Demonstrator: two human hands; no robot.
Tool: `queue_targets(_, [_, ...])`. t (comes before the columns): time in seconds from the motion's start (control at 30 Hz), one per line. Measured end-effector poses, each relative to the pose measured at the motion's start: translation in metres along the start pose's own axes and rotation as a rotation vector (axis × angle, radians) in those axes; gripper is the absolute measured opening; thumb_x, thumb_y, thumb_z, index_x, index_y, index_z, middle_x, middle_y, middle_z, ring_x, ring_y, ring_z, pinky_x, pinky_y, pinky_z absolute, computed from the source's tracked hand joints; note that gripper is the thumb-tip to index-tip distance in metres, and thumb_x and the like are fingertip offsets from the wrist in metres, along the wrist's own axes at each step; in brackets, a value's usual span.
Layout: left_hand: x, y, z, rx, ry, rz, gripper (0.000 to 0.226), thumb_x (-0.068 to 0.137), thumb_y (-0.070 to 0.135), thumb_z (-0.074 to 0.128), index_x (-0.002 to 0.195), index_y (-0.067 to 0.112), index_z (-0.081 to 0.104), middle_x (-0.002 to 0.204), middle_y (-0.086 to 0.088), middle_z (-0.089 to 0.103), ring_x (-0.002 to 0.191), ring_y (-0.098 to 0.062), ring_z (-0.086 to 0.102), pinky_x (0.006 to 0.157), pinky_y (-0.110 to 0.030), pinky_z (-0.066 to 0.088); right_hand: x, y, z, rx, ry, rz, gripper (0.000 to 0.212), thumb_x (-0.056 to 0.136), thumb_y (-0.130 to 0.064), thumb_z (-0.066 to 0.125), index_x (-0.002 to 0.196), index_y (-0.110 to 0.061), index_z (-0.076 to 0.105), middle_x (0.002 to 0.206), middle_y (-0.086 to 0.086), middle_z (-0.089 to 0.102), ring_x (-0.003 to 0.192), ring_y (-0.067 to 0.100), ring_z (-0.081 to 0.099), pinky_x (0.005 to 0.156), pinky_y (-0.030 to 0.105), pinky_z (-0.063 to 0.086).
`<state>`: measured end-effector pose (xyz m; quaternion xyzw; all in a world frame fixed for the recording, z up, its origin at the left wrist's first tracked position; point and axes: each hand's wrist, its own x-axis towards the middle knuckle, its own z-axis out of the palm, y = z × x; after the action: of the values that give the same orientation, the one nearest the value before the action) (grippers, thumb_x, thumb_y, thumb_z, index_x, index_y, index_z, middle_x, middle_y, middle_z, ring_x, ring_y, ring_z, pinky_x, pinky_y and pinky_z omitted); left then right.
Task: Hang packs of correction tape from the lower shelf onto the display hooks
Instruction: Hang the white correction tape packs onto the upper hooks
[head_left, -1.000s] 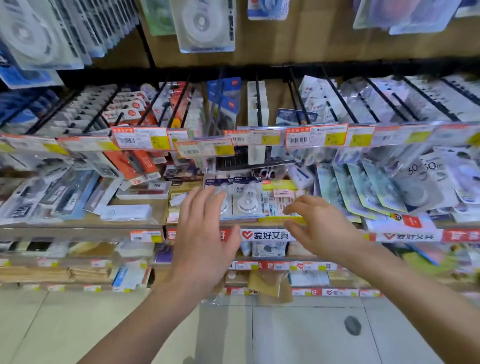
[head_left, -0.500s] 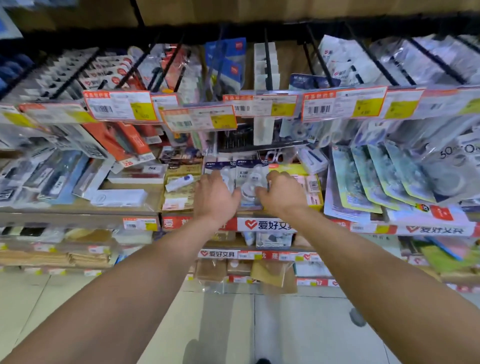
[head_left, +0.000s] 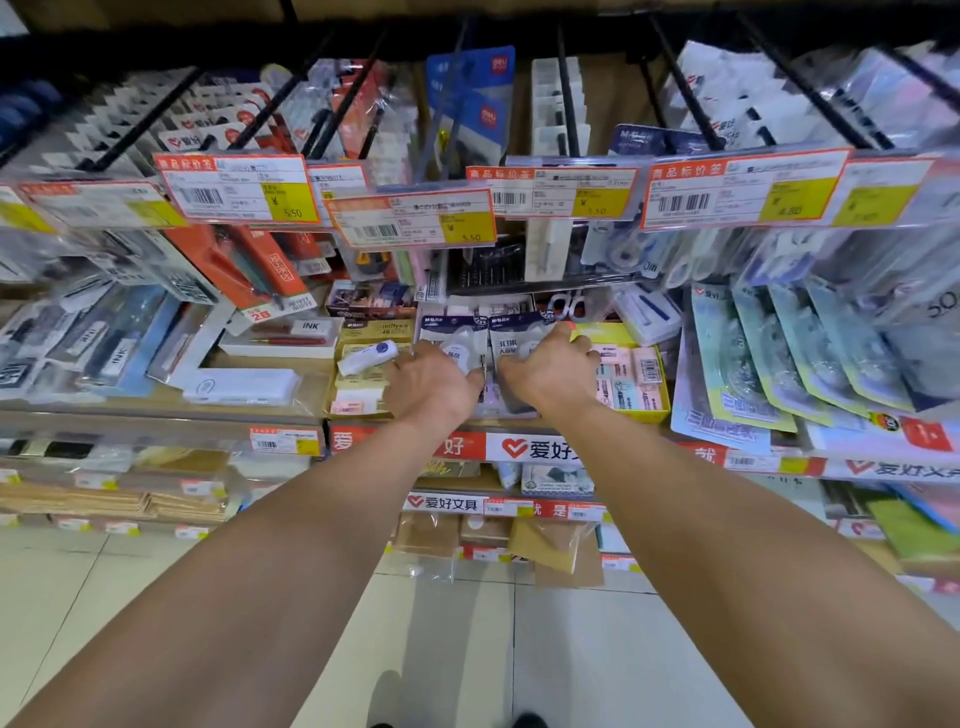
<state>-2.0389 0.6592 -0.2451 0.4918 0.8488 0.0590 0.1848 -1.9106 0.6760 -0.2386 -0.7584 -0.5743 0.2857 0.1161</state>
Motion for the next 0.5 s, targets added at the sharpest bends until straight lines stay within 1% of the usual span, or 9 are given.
queue_targets(0.13, [-0.001, -0.005, -0.003, -0.062, 0.002, -0.022, 0.073, 0.080, 0.052, 0.072, 0.132, 0.008, 0.045, 0.130, -0.017, 0.058, 0.125, -0.037, 0.049, 0.091, -0.047, 0.052, 0.000, 0.007, 0.001, 0.076, 0.021, 0.014, 0.093, 0.081, -0.054, 0.074, 0.146, -0.003, 0.031, 0.142, 0.022, 0.044, 0.133, 0.041, 0.040, 0.107, 0.044, 0.038])
queue_targets(0.2, [-0.004, -0.007, -0.007, -0.066, 0.017, -0.019, 0.071, 0.080, 0.048, 0.073, 0.131, 0.006, 0.047, 0.129, -0.017, 0.057, 0.124, -0.037, 0.048, 0.090, -0.047, 0.051, 0.000, 0.010, 0.000, 0.102, 0.037, 0.017, 0.093, 0.079, -0.052, 0.075, 0.146, -0.004, 0.031, 0.141, 0.022, 0.043, 0.132, 0.041, 0.042, 0.107, 0.044, 0.038])
queue_targets(0.27, [-0.009, -0.009, -0.011, -0.065, 0.042, 0.002, 0.069, 0.081, 0.046, 0.072, 0.130, 0.004, 0.047, 0.129, -0.019, 0.055, 0.125, -0.038, 0.046, 0.090, -0.047, 0.049, -0.001, 0.013, -0.004, 0.176, 0.019, 0.030, 0.093, 0.079, -0.048, 0.076, 0.148, -0.006, 0.030, 0.143, 0.020, 0.038, 0.132, 0.041, 0.044, 0.105, 0.045, 0.042])
queue_targets(0.33, [-0.016, -0.011, -0.015, -0.072, 0.072, 0.047, 0.068, 0.083, 0.044, 0.071, 0.131, 0.003, 0.046, 0.129, -0.020, 0.055, 0.124, -0.039, 0.045, 0.091, -0.047, 0.046, -0.004, 0.016, -0.012, 0.214, 0.006, 0.033, 0.092, 0.079, -0.047, 0.075, 0.147, -0.008, 0.029, 0.142, 0.017, 0.037, 0.127, 0.041, 0.050, 0.099, 0.045, 0.047])
queue_targets(0.37, [-0.020, -0.013, -0.016, -0.090, 0.082, 0.075, 0.070, 0.084, 0.043, 0.071, 0.134, 0.002, 0.043, 0.130, -0.020, 0.054, 0.125, -0.039, 0.044, 0.093, -0.047, 0.046, -0.007, 0.019, -0.017, 0.227, 0.008, 0.036, 0.090, 0.079, -0.047, 0.074, 0.147, -0.009, 0.029, 0.140, 0.016, 0.039, 0.124, 0.041, 0.053, 0.095, 0.045, 0.048])
queue_targets(0.43, [-0.031, -0.017, -0.018, -0.137, 0.107, 0.131, 0.082, 0.084, 0.042, 0.071, 0.145, 0.003, 0.034, 0.136, -0.020, 0.050, 0.129, -0.039, 0.041, 0.099, -0.049, 0.043, -0.014, 0.024, -0.026, 0.263, 0.028, 0.041, 0.084, 0.079, -0.046, 0.071, 0.145, -0.012, 0.031, 0.133, 0.014, 0.048, 0.115, 0.039, 0.058, 0.090, 0.044, 0.049])
queue_targets(0.5, [-0.045, -0.022, -0.017, -0.165, 0.140, 0.190, 0.090, 0.083, 0.044, 0.071, 0.152, 0.006, 0.027, 0.139, -0.017, 0.047, 0.131, -0.037, 0.038, 0.104, -0.049, 0.042, -0.025, 0.029, -0.035, 0.293, 0.075, 0.039, 0.071, 0.080, -0.048, 0.066, 0.135, -0.014, 0.039, 0.120, 0.012, 0.059, 0.102, 0.036, 0.061, 0.086, 0.044, 0.052])
